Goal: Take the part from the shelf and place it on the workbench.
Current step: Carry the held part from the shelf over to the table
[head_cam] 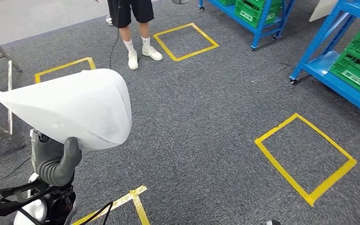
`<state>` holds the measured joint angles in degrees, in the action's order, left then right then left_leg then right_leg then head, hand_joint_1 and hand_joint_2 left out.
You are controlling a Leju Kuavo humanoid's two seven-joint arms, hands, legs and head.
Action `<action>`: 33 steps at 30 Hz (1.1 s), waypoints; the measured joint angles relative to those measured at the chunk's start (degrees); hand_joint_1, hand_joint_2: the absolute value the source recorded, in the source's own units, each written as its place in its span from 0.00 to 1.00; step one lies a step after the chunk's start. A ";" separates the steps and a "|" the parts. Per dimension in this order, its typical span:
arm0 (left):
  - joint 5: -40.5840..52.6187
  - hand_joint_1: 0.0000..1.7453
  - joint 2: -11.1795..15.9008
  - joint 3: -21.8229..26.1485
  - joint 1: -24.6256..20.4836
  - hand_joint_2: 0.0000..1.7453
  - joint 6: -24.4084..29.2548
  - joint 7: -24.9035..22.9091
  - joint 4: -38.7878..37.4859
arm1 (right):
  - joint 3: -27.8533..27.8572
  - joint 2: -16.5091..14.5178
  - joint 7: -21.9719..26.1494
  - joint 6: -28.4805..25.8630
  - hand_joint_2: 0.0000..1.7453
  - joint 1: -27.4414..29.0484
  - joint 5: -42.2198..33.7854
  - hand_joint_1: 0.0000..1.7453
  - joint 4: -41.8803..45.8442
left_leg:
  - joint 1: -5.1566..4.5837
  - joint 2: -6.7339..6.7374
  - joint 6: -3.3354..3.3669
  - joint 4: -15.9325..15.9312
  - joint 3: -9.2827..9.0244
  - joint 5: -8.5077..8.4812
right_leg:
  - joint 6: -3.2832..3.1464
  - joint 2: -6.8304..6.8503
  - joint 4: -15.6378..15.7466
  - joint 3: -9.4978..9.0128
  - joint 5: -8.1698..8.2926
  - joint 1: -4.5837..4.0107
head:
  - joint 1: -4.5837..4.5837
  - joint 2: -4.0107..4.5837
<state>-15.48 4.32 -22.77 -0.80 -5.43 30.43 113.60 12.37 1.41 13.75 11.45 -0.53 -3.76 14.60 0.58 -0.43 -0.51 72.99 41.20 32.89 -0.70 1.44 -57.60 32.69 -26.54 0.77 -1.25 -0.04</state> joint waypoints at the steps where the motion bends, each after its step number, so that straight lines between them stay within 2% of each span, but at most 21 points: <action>1: 0.00 0.96 0.02 -0.01 0.00 1.00 0.04 0.00 -0.01 | -0.06 0.02 -0.05 0.00 0.00 0.03 0.00 0.00 0.00 | 0.03 0.11 0.04 1.60 0.88 0.12 | -0.07 0.65 -0.01 -0.01 -0.06 -0.12 | -0.01 0.00; 2: 0.00 0.96 0.04 -0.01 0.00 1.00 0.08 0.00 -0.01 | -0.12 0.02 -0.10 0.00 0.00 0.00 0.00 0.00 0.00 | 0.02 0.25 0.16 0.91 0.63 -0.77 | -0.13 1.27 0.00 -0.05 -0.12 -0.23 | -0.01 0.00; 3: 0.00 0.96 0.06 -0.01 -0.01 1.00 0.12 0.01 -0.01 | -0.17 -0.01 -0.14 -0.01 0.00 -0.05 0.00 0.00 0.00 | -0.03 0.61 0.38 -2.04 -0.81 -2.45 | -0.15 1.84 0.00 -0.13 -0.20 -0.33 | -0.02 0.00; 5: 0.02 0.96 0.08 -0.01 -0.15 1.00 0.13 0.01 0.00 | -0.28 -0.14 -0.18 -0.01 0.00 -0.17 0.00 0.00 0.01 | -0.52 3.07 1.10 -10.36 -5.12 -5.61 | -0.02 2.88 -0.01 -0.33 -0.40 -0.65 | 0.00 0.00; 7: 0.08 0.96 0.08 -0.03 -0.40 1.00 0.22 0.04 0.01 | -0.41 -0.24 -0.19 -0.01 0.00 -0.21 0.00 0.00 0.03 | -1.14 4.59 1.67 -14.70 -7.26 -6.64 | 0.31 3.91 -0.01 -0.47 -0.62 -0.92 | 0.02 0.00; 9: 0.27 0.96 0.12 -0.05 -0.54 1.00 0.60 0.12 0.02 | -0.60 -0.26 -0.20 -0.08 0.00 -0.25 0.00 0.00 0.16 | -1.34 3.40 2.03 -15.13 -7.20 -6.78 | 0.73 5.08 0.14 -0.69 -0.74 -0.98 | 0.01 0.00; 11: 0.51 0.96 0.16 -0.10 -0.67 1.00 1.19 0.27 0.04 | -0.77 -0.27 -0.19 -0.18 0.00 -0.37 0.02 0.00 0.49 | -1.04 2.07 2.54 -15.85 -7.73 -7.37 | 1.07 3.86 -0.95 -0.35 -1.53 -0.78 | 0.08 0.00; 13: 0.69 0.96 0.13 -0.20 -0.93 1.00 1.72 0.42 0.08 | -0.85 -0.26 -0.20 -0.24 0.00 -0.32 0.08 0.00 0.69 | -0.68 0.70 2.98 -16.37 -8.19 -7.91 | 0.93 0.62 -6.42 2.13 -4.12 -0.48 | 0.26 0.00; 15: 0.84 0.96 0.15 -0.37 -0.91 1.00 2.14 0.46 0.08 | -0.88 -0.21 -0.27 -0.28 0.00 0.01 0.15 0.00 0.70 | -0.63 -0.92 3.16 -16.39 -8.09 -8.03 | 0.83 -0.95 -14.25 5.94 -6.96 -0.31 | 0.40 0.00; 16: 0.90 0.96 0.18 -0.46 -0.75 1.00 2.28 0.48 0.08 | -0.90 -0.18 -0.31 -0.31 0.00 0.16 0.16 0.00 0.70 | -0.61 -1.80 3.16 -16.37 -8.08 -8.03 | 1.09 -1.11 -16.45 7.15 -7.42 -0.21 | 0.43 0.00; 17: 0.92 0.96 0.21 -0.55 -0.59 1.00 2.41 0.48 0.08 | -0.93 -0.16 -0.34 -0.31 0.00 0.23 0.17 0.00 0.72 | -0.58 -2.66 3.14 -16.34 -8.11 -8.03 | 1.56 -1.18 -16.29 7.27 -6.90 -0.05 | 0.45 0.00; 18: 0.92 0.96 0.22 -0.63 -0.44 1.00 2.49 0.49 0.08 | -0.96 -0.15 -0.35 -0.28 0.00 0.22 0.17 0.00 0.74 | -0.52 -3.51 3.07 -16.28 -8.17 -8.00 | 2.17 -1.38 -13.68 6.22 -5.50 0.18 | 0.45 0.00; 20: 0.96 0.96 0.24 -0.73 -0.27 1.00 2.55 0.53 0.09 | -1.03 -0.10 -0.36 -0.16 0.00 0.15 0.17 0.00 0.78 | -0.52 -5.01 2.68 -15.94 -8.12 -7.82 | 3.10 -3.03 -5.37 2.54 -2.06 0.68 | 0.52 0.00; 22: 1.00 0.96 0.28 -0.77 -0.12 1.00 2.64 0.55 0.18 | -1.08 -0.04 -0.37 -0.02 0.00 0.13 0.17 0.00 0.79 | -0.59 -6.18 2.04 -15.55 -7.79 -7.65 | 2.79 -4.14 -0.73 0.41 -0.32 0.81 | 0.57 0.00; 24: 1.07 0.96 0.38 -0.77 0.26 1.00 2.80 0.54 0.46 | -1.14 -0.03 -0.38 0.02 0.00 0.06 0.17 0.00 0.80 | -0.45 -7.03 1.36 -15.51 -7.45 -7.68 | 1.88 -3.43 -0.36 0.17 -0.06 0.55 | 0.59 0.00; 25: 1.13 0.96 0.45 -0.77 0.54 1.00 2.85 0.50 0.66 | -1.18 -0.08 -0.38 0.03 0.00 -0.02 0.15 0.00 0.85 | -0.32 -7.00 1.08 -15.39 -7.29 -7.57 | 1.55 -3.01 -0.27 0.11 0.01 0.54 | 0.60 0.00; 27: 1.37 0.96 0.58 -0.76 0.94 1.00 2.93 0.40 1.09 | -1.23 -0.12 -0.35 0.03 0.00 -0.12 0.08 0.00 1.02 | -0.31 -4.68 0.57 -12.96 -6.08 -6.00 | 0.83 -2.10 -0.05 -0.07 0.05 0.65 | 0.37 0.00; 29: 1.65 0.96 0.65 -0.78 1.12 1.00 2.94 0.30 1.34 | -1.26 -0.08 -0.33 0.02 0.00 0.04 0.01 0.00 1.13 | -0.28 -1.28 0.18 -5.91 -2.68 -2.43 | 0.25 -0.95 0.00 -0.19 -0.16 0.46 | 0.10 0.00; 31: 1.77 0.96 0.68 -0.79 1.46 1.00 2.93 0.20 1.39 | -1.27 -0.04 -0.33 0.02 0.00 0.31 -0.02 0.00 1.14 | -0.08 -0.02 -0.05 1.04 0.85 0.06 | -0.07 0.44 -0.01 -0.24 -0.34 0.17 | 0.05 0.00; 32: 1.79 0.96 0.72 -0.78 1.67 1.00 2.93 0.13 1.40 | -1.28 -0.03 -0.33 0.02 0.00 0.38 -0.02 0.00 1.14 | -0.03 0.13 -0.06 1.75 1.29 -0.21 | -0.13 1.12 -0.02 -0.27 -0.42 0.09 | 0.04 0.00; 33: 1.81 0.96 0.78 -0.76 1.82 1.00 2.92 0.08 1.42 | -1.32 -0.03 -0.33 0.02 0.00 0.38 -0.05 0.00 1.14 | -0.01 0.36 0.00 -0.01 0.45 -1.53 | -0.14 1.74 -0.02 -0.36 -0.51 0.04 | 0.03 0.00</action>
<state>-13.67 5.10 -23.53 1.02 -2.51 30.51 115.02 11.04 1.38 13.42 11.47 -0.15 -3.81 15.74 0.58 -0.08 -0.51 72.98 41.65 31.36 -0.83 3.19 -57.62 32.34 -27.05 0.81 -1.21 -0.04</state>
